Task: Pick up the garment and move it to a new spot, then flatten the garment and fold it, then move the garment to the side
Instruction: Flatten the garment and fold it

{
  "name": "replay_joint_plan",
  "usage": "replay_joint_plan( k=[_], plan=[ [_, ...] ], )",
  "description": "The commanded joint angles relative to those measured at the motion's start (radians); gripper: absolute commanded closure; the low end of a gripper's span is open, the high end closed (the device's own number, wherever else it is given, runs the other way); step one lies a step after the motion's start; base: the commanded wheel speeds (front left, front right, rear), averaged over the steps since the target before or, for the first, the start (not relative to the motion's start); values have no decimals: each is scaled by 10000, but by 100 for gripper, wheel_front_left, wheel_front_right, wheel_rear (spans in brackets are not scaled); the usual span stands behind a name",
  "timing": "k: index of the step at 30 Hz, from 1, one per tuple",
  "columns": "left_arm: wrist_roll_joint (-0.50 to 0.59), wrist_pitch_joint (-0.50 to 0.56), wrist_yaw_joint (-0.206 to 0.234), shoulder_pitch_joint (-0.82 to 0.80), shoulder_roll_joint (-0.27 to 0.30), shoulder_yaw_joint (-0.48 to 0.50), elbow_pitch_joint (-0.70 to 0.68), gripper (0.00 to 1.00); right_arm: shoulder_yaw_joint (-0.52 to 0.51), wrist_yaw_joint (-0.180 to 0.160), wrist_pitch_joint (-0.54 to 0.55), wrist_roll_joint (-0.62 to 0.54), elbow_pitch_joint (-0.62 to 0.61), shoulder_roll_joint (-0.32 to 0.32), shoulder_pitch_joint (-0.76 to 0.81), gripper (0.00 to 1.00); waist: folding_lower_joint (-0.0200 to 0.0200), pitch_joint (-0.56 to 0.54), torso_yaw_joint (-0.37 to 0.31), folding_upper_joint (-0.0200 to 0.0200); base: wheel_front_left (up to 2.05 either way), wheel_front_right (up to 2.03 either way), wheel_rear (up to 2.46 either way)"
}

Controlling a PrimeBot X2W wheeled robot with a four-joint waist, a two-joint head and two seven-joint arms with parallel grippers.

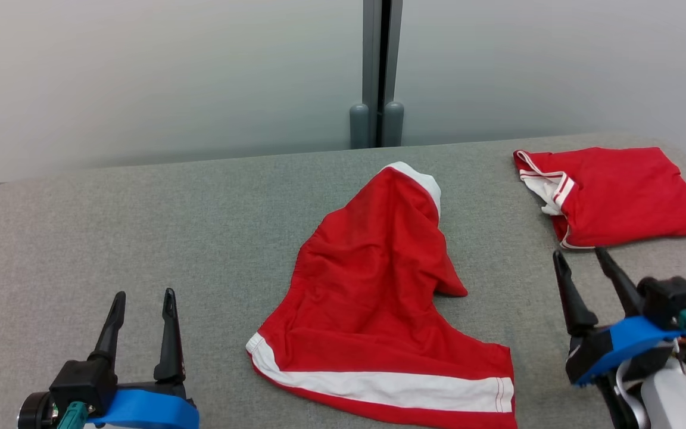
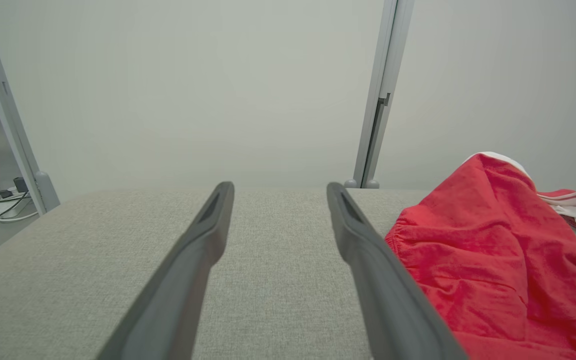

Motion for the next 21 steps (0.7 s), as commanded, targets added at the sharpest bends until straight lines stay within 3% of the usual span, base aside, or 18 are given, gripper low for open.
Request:
replay_joint_plan(
  k=[1, 10, 21],
  plan=[
    [-33, 42, 34, 167, 65, 25, -94, 0, -337, 3, 286, -247, -668, 292, 762, 0, 1, -78, -33, 0, 0, 0, 0],
    [32, 207, 68, 418, 246, -134, -312, 0, -1693, 1, 1785, -1252, -3892, 1565, 3526, 0, 1, -257, 58, 0, 0, 0, 0],
    [76, 296, 162, 607, 430, -219, -408, 0, -1799, 1, 2551, -1618, -5684, 1941, 4681, 0, 1, -386, 124, 0, 0, 0, 0]
  ],
)
